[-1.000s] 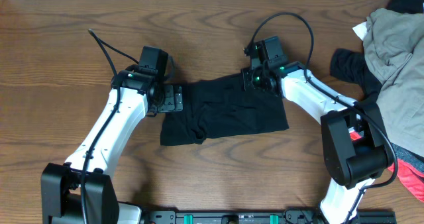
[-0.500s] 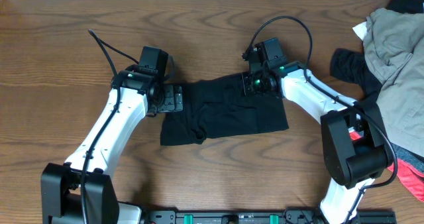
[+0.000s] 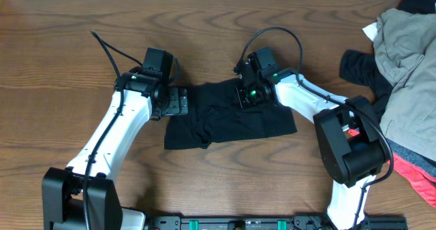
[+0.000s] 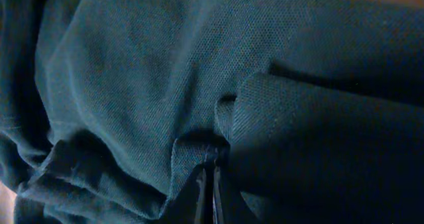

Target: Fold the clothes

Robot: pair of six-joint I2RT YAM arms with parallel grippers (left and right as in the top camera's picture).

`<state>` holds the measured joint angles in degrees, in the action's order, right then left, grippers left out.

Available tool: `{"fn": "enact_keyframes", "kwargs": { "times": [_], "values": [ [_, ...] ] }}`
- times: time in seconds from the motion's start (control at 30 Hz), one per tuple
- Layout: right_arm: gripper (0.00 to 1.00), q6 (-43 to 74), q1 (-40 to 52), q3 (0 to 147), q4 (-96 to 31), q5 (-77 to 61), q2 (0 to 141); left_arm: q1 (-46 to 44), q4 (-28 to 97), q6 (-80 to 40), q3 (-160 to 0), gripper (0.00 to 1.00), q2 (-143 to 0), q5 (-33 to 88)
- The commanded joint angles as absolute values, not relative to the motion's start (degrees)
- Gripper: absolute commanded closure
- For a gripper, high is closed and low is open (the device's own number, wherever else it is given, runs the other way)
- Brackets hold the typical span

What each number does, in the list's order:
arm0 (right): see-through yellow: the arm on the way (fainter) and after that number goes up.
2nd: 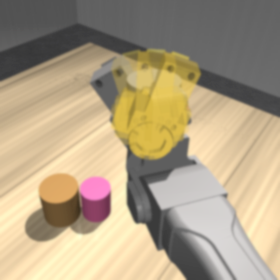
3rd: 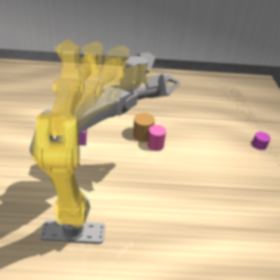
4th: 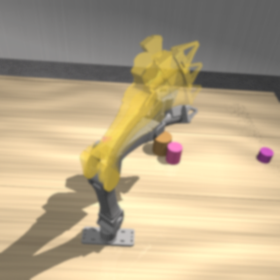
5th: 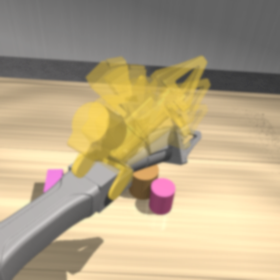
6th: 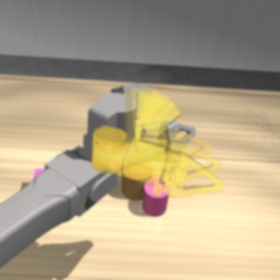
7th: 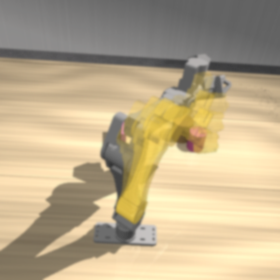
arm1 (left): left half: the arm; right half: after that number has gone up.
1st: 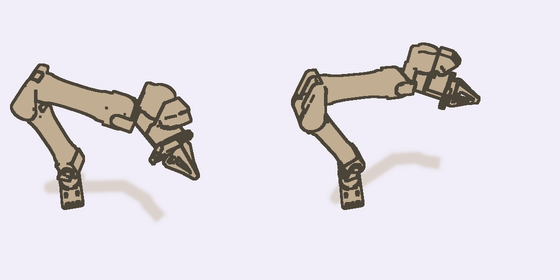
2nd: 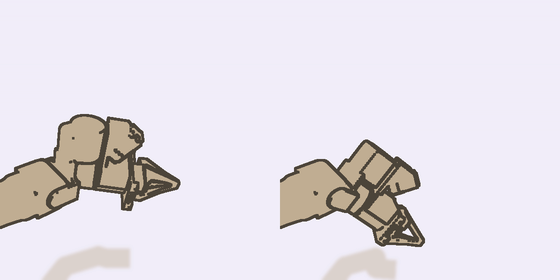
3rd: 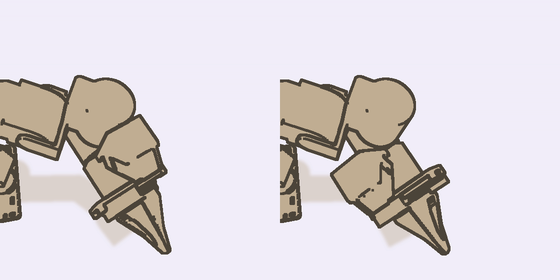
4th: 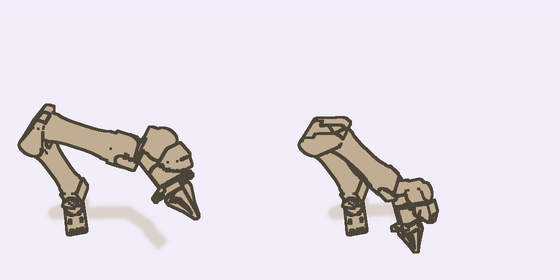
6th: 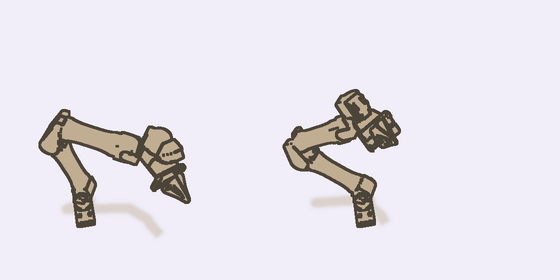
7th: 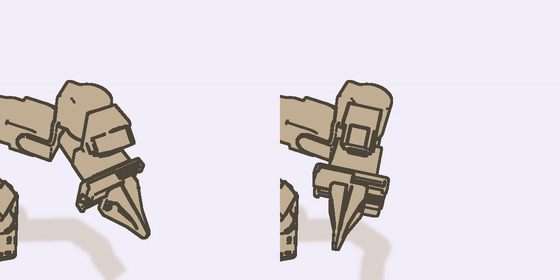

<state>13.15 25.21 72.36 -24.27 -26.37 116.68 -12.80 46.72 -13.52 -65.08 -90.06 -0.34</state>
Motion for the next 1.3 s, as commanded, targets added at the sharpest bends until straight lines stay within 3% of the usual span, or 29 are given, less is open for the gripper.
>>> {"fn": "enact_keyframes", "kwargs": {
  "times": [0.0,0.27,0.4,0.6,0.9,1.27],
  "values": [
    [0.94,12.34,24.47,73.76,-25.82,-26.79,116.86,-12.58,47.13,-13.43,-65.47,0.03,-90.21,-0.4],
    [0.88,11.05,19.62,77.65,-37.41,-21.02,103.53,-12.58,47.13,-13.43,-65.47,0.03,-90.21,-0.4],
    [0.78,11.03,17.15,77.6,-45.52,-15.07,96.82,-12.58,47.11,-13.43,-65.47,0.03,-90.21,-0.4],
    [0.72,9.72,15.84,75.72,-55.48,-14.66,96.9,-12.58,47.11,-13.43,-65.47,0.03,-90.21,-0.4],
    [0.72,9.32,18.06,66.17,-49.1,-20.25,101.91,-12.58,47.31,-13.43,-65.47,0.03,-90.21,-0.4],
    [0.72,9.34,20.12,65.12,-44.84,-22.98,107.24,-12.58,47.31,-13.45,-65.47,0.03,-90.21,-0.4]
  ]
}}
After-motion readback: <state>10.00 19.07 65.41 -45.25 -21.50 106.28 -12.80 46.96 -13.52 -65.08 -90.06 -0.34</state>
